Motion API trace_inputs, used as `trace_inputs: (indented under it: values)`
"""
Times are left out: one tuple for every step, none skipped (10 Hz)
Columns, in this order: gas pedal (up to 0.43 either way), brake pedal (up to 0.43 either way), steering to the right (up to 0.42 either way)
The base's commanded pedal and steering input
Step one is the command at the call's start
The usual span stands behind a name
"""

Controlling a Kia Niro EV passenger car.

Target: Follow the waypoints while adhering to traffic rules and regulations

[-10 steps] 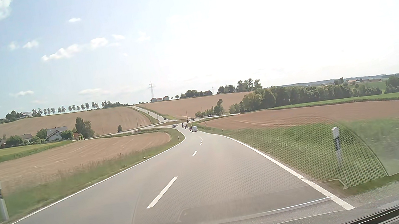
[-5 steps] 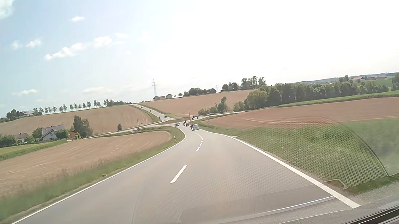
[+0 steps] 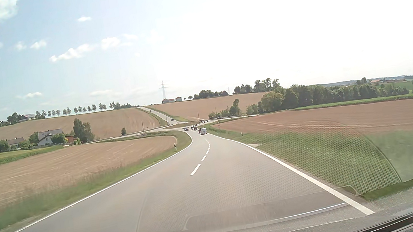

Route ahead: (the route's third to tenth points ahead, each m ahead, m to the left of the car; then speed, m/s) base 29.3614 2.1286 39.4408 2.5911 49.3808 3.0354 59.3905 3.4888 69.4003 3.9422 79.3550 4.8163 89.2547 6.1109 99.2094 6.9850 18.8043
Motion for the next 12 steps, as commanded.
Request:
trace_inputs:
  values:
    - [0.0,0.098,-0.008]
    - [0.0,0.098,-0.008]
    - [0.0,0.104,-0.008]
    - [0.0,0.116,-0.007]
    - [0.0,0.122,-0.008]
    - [0.0,0.134,-0.008]
    - [0.0,0.14,-0.008]
    - [0.0,0.152,-0.008]
    - [0.0,0.152,-0.008]
    - [0.0,0.159,-0.008]
    - [0.0,0.159,-0.008]
    - [0.0,0.159,-0.007]
